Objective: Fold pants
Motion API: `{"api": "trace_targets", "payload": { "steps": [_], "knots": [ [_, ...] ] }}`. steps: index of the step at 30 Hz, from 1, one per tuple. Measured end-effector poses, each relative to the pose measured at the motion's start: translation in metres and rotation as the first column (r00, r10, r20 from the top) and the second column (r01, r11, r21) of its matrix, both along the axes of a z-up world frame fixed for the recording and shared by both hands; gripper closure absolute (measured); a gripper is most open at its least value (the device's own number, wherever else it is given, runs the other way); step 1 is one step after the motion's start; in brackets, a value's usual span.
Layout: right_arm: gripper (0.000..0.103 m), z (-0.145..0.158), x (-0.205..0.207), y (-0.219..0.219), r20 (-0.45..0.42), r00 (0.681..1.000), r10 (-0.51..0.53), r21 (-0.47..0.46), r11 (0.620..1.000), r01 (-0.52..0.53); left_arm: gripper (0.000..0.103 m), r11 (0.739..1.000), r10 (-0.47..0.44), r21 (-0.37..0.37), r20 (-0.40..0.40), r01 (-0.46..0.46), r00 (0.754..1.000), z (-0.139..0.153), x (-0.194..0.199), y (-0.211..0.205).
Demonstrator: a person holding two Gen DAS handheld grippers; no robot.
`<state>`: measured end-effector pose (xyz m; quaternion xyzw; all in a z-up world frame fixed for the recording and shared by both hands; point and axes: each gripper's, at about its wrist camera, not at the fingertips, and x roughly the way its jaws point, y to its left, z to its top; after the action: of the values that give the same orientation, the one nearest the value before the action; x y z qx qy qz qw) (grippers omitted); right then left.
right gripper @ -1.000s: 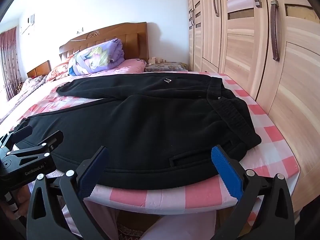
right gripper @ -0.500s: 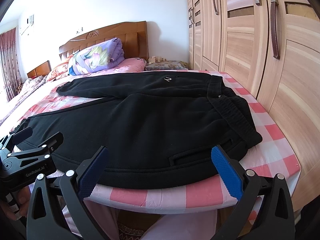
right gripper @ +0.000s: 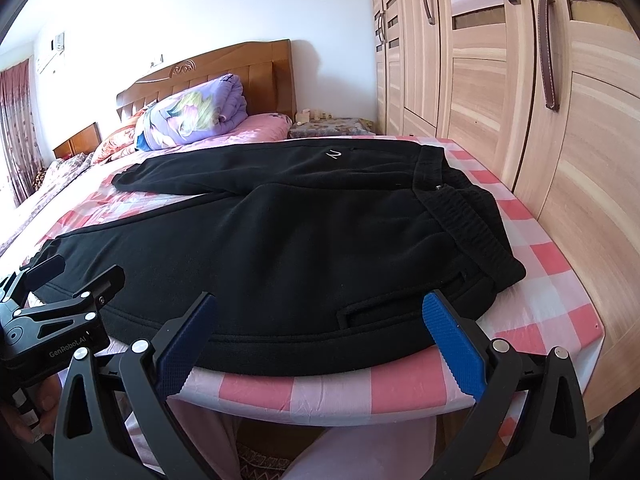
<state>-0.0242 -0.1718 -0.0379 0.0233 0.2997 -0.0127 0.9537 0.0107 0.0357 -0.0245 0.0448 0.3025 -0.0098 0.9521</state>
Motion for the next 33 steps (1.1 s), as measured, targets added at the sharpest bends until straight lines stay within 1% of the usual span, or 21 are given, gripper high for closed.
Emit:
{"api": "trace_targets", "payload": {
  "steps": [13,33],
  "knots": [
    [0.004,-0.0013,0.0014,-0.0009,-0.008,1.000,0.003,0.008,1.000,-0.003,0.001,1.000,-0.003,0.003,-0.008,0.003,1.000,0.0031,0.0012,-0.0048],
    [0.004,-0.0032,0.0003,-0.0022,-0.015,1.000,0.002,0.013,1.000,-0.002,0.001,1.000,0.004,0.002,-0.023,-0.004,1.000,-0.0009,0.0032,-0.0066]
  ]
}}
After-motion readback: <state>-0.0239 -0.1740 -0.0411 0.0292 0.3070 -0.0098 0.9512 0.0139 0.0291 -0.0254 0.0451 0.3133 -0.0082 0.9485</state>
